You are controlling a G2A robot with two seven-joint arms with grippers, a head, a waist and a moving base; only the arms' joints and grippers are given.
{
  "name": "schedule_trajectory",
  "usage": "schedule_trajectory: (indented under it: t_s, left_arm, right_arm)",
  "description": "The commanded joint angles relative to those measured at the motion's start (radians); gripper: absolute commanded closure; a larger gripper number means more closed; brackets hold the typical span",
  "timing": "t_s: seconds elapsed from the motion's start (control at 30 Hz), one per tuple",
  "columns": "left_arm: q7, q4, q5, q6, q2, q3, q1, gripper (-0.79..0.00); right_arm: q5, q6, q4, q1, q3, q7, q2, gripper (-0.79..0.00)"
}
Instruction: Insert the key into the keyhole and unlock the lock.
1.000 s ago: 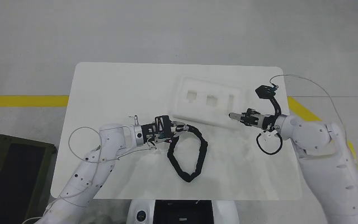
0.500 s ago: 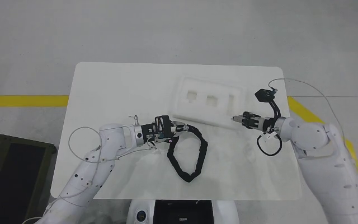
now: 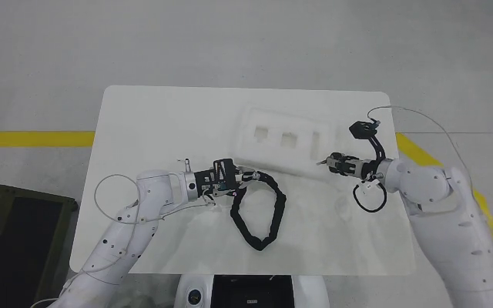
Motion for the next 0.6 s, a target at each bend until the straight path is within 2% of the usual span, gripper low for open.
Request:
schedule_trajectory:
  t_s: [0.0,0.3,0.57]
  left_arm:
    - [0.000,0.000,0.000,0.000,0.000,0.000,0.000,0.000]
    - [-0.021,-0.015,-0.012,0.025,0.000,0.008,0.013,0.000]
    - [-0.012,-0.023,-0.013,0.069,0.003,0.005,0.019,0.000]
  right_arm:
    - [-0.003,0.000,-0.020,-0.005,0.014,-0.006,0.002,0.000]
    - [-0.107,-0.012,-0.141,-0.054,0.057,-0.027,0.016,0.000]
    - [-0.004,-0.050,-0.228,-0.102,0.097,-0.037,0.020,0.000]
